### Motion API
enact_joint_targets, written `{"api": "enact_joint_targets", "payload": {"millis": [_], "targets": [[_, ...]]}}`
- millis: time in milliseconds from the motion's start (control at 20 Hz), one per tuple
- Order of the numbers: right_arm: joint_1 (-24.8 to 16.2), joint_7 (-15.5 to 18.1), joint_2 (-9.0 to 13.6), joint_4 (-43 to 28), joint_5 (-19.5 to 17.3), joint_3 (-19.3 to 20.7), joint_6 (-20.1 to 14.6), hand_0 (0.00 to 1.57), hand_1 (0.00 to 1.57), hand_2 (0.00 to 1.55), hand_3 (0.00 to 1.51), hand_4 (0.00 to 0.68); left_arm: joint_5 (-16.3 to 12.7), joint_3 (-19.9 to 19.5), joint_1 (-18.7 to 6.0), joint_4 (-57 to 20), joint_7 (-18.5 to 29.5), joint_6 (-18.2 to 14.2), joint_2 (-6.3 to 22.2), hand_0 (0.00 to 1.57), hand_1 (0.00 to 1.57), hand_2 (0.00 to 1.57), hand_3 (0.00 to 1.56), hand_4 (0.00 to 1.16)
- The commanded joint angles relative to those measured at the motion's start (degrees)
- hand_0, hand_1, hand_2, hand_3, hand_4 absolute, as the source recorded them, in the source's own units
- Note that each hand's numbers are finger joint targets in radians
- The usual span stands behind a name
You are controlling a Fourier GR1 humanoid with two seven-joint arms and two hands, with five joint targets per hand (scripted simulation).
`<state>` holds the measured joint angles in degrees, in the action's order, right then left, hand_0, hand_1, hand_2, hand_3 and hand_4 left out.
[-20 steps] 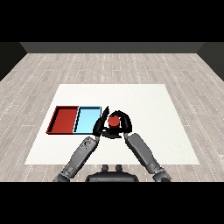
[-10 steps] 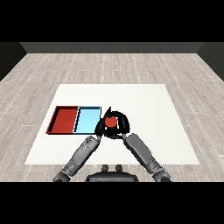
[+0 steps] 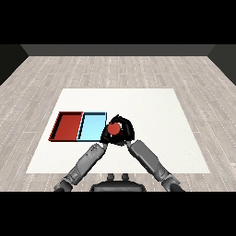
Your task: Pick the red can and put it in the red box
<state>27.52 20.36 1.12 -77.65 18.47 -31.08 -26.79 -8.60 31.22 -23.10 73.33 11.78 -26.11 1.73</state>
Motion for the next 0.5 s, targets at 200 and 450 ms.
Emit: {"api": "enact_joint_targets", "payload": {"millis": [200,450], "targets": [[2.3,1.0,-1.1,0.7,2.5,0.5,1.2,1.46,1.46,1.44,1.39,0.555,0.2,-0.8,-4.0,-0.7,-7.0,-0.7,-1.6,1.57,1.57,1.54,1.46,1.02],[-0.3,1.7,-1.1,-0.7,1.3,-0.8,0.6,1.5,1.5,1.44,1.39,0.56,0.2,0.5,-5.4,-0.2,-6.9,-6.1,-1.6,1.57,1.57,1.48,1.36,0.85]]}}
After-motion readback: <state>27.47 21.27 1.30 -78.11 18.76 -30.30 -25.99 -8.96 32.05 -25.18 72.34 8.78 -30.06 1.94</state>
